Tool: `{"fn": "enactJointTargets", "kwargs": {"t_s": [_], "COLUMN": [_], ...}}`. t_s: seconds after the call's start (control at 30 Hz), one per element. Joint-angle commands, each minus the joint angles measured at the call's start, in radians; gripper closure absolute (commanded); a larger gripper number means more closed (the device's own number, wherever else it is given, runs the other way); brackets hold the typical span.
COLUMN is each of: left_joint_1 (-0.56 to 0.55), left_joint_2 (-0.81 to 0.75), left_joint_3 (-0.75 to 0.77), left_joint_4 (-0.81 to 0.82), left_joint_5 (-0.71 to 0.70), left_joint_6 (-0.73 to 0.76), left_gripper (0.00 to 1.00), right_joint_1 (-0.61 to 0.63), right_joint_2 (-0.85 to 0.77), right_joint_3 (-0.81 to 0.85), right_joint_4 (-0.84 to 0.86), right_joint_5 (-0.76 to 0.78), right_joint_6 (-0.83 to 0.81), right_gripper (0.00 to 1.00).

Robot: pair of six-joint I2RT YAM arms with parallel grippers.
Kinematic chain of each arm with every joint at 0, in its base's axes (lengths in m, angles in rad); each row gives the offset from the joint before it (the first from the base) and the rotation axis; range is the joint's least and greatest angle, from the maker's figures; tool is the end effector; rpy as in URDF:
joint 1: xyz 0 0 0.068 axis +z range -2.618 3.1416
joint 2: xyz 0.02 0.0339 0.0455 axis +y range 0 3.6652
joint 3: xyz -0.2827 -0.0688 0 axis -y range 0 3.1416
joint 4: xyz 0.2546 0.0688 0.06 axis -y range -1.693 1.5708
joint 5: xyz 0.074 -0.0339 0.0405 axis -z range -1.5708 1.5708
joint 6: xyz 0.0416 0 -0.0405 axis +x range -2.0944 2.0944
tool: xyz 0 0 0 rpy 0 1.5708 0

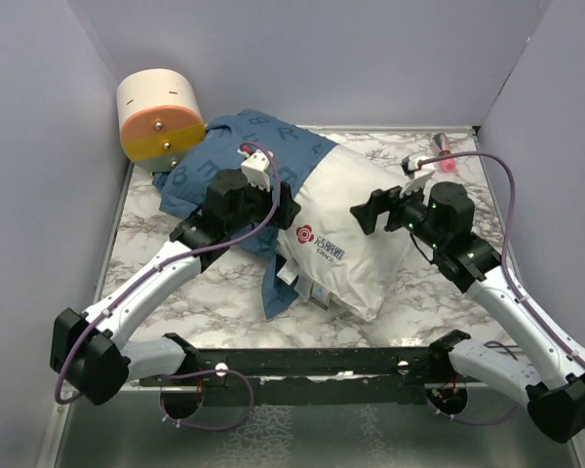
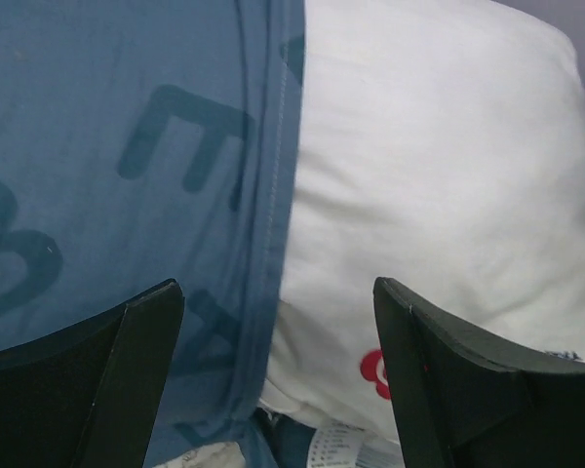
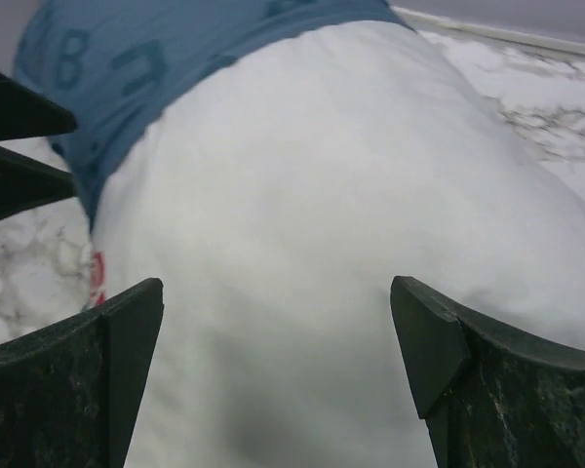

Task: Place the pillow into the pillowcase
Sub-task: Stuff the pillow into the pillowcase.

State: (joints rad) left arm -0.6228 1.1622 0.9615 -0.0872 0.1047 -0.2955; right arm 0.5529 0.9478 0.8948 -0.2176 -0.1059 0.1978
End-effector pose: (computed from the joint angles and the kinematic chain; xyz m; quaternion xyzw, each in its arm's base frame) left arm 0.2247 -0.1667 0.3482 0.1612 0.7843 -0.3024 0.5171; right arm 0.1880 0.1212 0.3587 -0.1719 0.7768 0.2608 0.5469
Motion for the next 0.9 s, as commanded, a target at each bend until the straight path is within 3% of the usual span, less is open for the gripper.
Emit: {"fn": "enactJointTargets", "kwargs": {"t_s": [0.0, 0.3, 0.47, 0.53, 0.67, 0.8, 0.87], "left_joint_1": [0.044, 0.044, 0.043, 0.042, 0.037, 0.007, -0.015], "left_joint_2": [0.088, 0.285, 0.392, 0.418, 0.413, 0.393, 0.398], "left_joint_3": [0.123, 0.296, 0.425, 0.45, 0.508, 0.574, 0.619], "left_joint_4": [-0.1, -0.218, -0.287, -0.309, -0.335, -0.352, -0.372], "left_joint_5": [0.011, -0.114, -0.17, -0.183, -0.152, -0.081, -0.032], "left_joint_6": [0.077, 0.143, 0.168, 0.172, 0.154, 0.137, 0.129], "left_gripper": [0.2, 0.24, 0.44, 0.58, 0.86, 0.96, 0.99], "right_joint_1": [-0.123, -0.125, -0.125, -0.125, -0.125, -0.124, -0.123], "right_joint_2": [0.042, 0.191, 0.245, 0.258, 0.276, 0.302, 0.307], "right_joint_3": [0.018, -0.041, -0.05, -0.054, -0.074, -0.095, -0.111], "right_joint_4": [-0.065, 0.013, 0.026, 0.033, 0.063, 0.122, 0.189], "right_joint_5": [-0.076, -0.051, -0.022, -0.031, -0.07, -0.172, -0.256], "right_joint_6": [0.0, 0.004, -0.007, -0.015, -0.005, 0.01, 0.034], "right_gripper": [0.0, 0.01, 0.08, 0.15, 0.49, 0.85, 0.95]}}
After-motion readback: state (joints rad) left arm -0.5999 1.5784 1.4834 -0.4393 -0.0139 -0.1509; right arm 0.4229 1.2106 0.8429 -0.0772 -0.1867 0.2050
